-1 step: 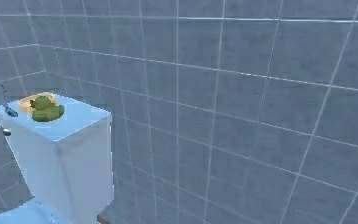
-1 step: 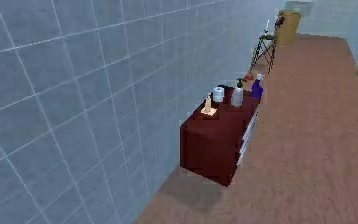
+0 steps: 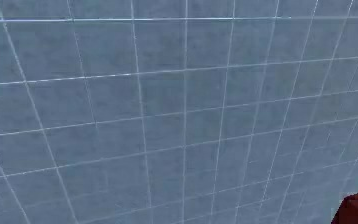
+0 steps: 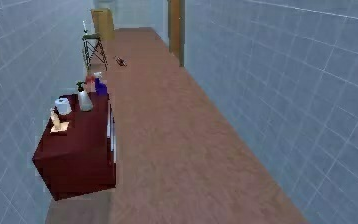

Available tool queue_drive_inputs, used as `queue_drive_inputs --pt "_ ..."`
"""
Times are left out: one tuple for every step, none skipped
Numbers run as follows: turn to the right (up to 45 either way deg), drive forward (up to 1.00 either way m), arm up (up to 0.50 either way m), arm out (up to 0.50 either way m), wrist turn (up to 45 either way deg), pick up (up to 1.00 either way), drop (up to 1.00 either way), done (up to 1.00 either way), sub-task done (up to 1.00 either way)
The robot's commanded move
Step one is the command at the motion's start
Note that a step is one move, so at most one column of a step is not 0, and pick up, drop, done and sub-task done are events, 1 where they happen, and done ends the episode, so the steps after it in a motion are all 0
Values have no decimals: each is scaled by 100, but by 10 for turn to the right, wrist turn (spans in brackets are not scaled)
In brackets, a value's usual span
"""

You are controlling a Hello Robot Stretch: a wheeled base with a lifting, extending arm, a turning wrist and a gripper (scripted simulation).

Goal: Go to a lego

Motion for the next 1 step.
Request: queue_drive_inputs --pt "450 0 0 0 0 0 0 0 0"
